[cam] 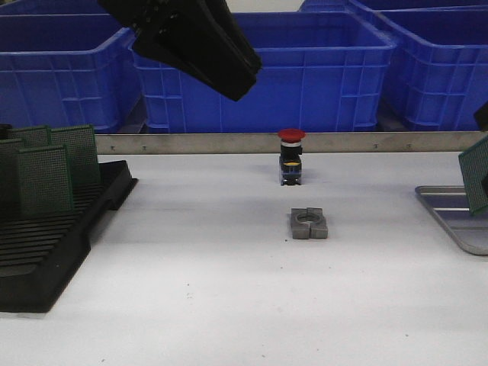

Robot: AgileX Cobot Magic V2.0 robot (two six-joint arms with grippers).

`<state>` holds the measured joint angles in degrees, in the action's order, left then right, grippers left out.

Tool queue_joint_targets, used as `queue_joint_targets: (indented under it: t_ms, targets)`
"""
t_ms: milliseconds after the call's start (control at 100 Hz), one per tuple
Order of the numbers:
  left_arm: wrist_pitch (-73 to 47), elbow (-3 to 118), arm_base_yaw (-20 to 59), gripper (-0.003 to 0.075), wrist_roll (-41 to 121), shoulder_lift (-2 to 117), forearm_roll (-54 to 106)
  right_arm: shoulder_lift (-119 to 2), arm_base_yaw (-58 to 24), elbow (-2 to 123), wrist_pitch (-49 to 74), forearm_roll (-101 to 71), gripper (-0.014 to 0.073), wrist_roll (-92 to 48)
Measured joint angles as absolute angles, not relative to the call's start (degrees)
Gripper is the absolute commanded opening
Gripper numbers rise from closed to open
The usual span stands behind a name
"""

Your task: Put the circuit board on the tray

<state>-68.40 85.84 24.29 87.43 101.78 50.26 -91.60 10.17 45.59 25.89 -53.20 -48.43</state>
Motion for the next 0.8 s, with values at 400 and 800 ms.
queue_joint_targets:
  t_ms: [400,800]
  targets:
    - [-67.5,86.3,23.9,0.0494,87.4,101.8,47.0,-94.6,10.2,45.6,19.9,-54.0,0.0631,-48.4]
    - [-66.1,88.3,15.5,0.0494,87.4,101.9,23.9,-94.6,10.2,45.6,19.6,-54.0,0.0611,-48.8]
